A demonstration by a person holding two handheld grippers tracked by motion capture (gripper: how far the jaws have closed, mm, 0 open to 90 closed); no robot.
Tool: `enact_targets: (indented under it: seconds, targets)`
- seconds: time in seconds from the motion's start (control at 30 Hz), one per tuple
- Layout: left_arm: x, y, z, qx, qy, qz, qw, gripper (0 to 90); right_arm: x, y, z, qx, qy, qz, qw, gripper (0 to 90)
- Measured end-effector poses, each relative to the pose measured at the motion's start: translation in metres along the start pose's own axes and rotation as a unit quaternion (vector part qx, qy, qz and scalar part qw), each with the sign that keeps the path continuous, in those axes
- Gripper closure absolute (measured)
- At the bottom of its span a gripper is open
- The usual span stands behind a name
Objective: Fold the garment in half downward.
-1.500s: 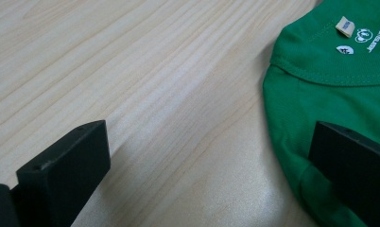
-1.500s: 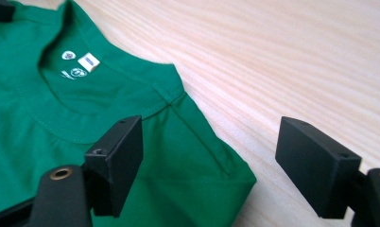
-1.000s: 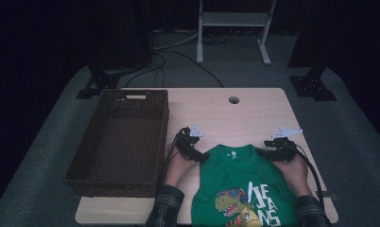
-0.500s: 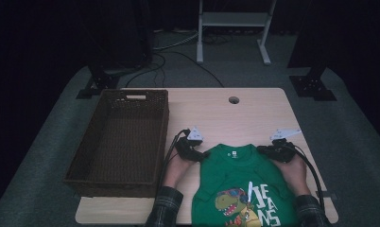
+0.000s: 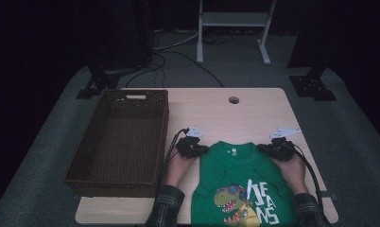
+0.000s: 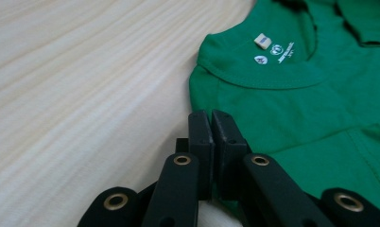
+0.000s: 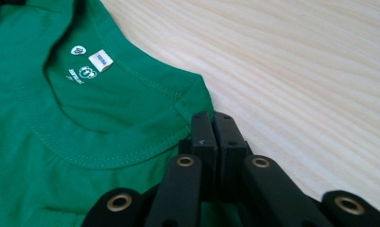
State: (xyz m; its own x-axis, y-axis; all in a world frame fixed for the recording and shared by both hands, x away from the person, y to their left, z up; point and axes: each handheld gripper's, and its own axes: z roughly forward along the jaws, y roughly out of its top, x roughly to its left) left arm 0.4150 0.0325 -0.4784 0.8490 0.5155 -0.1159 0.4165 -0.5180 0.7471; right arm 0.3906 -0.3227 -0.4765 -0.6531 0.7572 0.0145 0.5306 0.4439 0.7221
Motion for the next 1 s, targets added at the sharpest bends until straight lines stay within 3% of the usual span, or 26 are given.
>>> enact_targets:
  seconds: [0.33,0.47,0.73,0.9,1.0]
  targets:
    - [0.016,0.012,0.005,0.005,0.058,-0.016,0.9982,88.0,-0.013,0.018,0.006,-0.001,-0.015,0.019,0.9997,89.3]
    - [0.017,0.017,-0.002,-0.007,0.066,-0.023,0.9976,88.1,-0.014,0.026,0.004,-0.011,-0.016,0.021,0.9996,89.3]
    - [-0.013,0.032,-0.043,-0.025,0.081,-0.024,0.9961,88.0,0.008,0.034,-0.039,-0.037,-0.03,-0.007,0.9988,89.3]
    - [-0.04,0.029,-0.063,-0.031,0.066,-0.02,0.9972,88.0,0.026,0.027,-0.063,-0.026,-0.031,-0.019,0.999,89.3]
    - [-0.054,0.023,-0.066,-0.017,0.055,-0.017,0.9982,88.0,0.035,0.019,-0.071,-0.014,-0.023,-0.022,0.9994,89.4]
